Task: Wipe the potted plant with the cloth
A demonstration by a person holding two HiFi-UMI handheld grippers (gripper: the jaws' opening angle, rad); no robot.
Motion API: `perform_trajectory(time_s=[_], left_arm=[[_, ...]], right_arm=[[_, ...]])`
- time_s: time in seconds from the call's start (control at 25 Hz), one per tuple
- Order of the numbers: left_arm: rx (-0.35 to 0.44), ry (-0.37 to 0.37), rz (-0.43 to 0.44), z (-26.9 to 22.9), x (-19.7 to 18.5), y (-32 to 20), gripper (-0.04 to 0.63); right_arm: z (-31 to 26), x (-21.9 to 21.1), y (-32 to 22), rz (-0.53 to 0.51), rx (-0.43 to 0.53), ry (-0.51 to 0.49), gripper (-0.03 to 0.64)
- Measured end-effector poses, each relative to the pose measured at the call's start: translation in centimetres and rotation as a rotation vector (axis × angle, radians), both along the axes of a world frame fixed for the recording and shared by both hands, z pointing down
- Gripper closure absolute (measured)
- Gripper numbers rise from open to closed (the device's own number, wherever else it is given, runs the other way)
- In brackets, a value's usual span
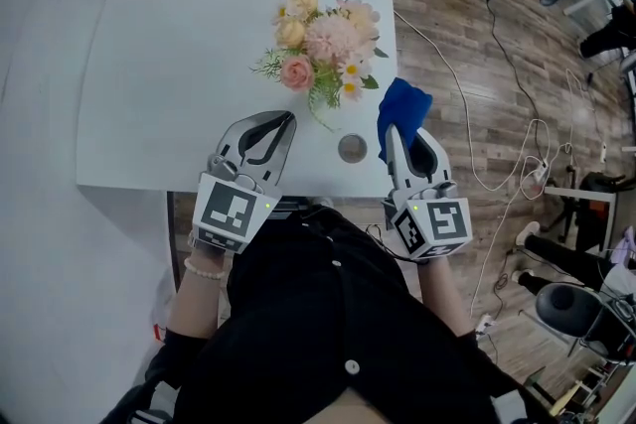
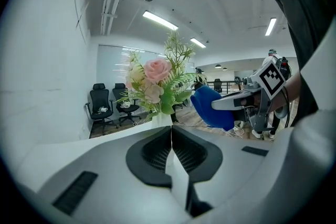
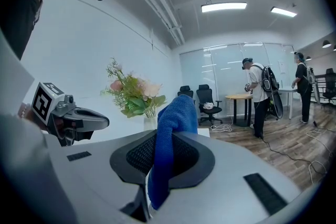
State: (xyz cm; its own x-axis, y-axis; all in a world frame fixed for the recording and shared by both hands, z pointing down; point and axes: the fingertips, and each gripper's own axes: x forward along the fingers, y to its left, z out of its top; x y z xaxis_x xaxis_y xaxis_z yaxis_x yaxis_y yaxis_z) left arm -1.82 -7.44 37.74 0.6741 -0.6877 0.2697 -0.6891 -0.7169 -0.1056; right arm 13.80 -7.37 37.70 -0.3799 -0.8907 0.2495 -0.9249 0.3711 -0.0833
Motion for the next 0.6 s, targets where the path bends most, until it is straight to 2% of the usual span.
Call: perform_trajectory(time_s=[0.16,0.28,0.6], left_arm=[[-0.016,0.021,-0.017,-0.31,0.01,-0.01,0.578],[0.006,0.015,-0.002,-0.37,0.16,-0.11,0.578],[0.006,0.028,-0.014,-0.53,0.31,-0.03,0.581]], right_arm=[[0.18,-0.26,-0.06,-0.010,-0.004,0.001,0.540],[0.05,-0.42,-0.05,-0.015,0.004,-0.013,0.540],[0.12,-0.44,0.15,-0.016,-0.004,-0.021,0.540]])
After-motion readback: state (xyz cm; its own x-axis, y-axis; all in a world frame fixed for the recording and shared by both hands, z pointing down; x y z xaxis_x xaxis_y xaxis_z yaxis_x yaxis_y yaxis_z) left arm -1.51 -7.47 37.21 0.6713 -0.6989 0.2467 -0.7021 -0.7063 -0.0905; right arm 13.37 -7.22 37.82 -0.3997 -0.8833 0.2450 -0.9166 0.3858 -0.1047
